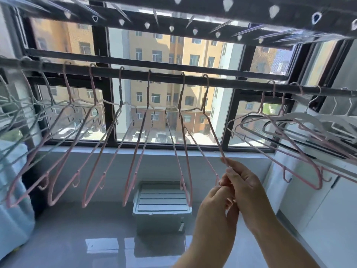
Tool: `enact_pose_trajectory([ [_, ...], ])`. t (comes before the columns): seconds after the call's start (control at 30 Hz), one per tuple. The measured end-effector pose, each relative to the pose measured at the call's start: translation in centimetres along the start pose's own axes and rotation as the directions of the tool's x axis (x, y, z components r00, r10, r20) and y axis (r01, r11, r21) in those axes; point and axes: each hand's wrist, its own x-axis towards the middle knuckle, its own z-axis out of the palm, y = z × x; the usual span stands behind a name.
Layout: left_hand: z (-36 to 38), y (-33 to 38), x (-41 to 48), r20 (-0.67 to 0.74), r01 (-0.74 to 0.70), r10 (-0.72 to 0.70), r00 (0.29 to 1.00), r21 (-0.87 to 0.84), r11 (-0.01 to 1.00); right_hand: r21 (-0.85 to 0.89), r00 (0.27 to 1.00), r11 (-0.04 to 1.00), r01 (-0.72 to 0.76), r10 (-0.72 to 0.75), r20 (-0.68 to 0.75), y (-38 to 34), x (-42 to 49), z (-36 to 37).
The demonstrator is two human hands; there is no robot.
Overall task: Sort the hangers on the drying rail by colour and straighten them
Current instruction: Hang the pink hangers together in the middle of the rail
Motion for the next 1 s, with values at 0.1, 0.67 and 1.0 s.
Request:
enact_pose_trajectory([
  [0.1, 0.4, 0.0, 0.1, 0.014, -0.009, 0.009, 1.0, -0.002, 1.0, -0.024, 1.0, 1.0, 0.006, -0.006, -0.025, 0.0, -0.2, -0.1],
  [0.67, 2.0, 2.1, -1.4, -0.132, -0.173, 0.184, 0.974, 0.094, 0.98, -0.893, 0.899, 0.45, 0.031, -0.404, -0.172, -4.8, 0.4, -13.3],
  [1.0, 7.4, 4.8, 2.4, 0.269, -0.005, -0.024, 0.963, 0.106, 0.994, -0.145, 0.986, 0.989, -0.031, 0.006, -0.168, -2.8, 3.2, -11.7],
])
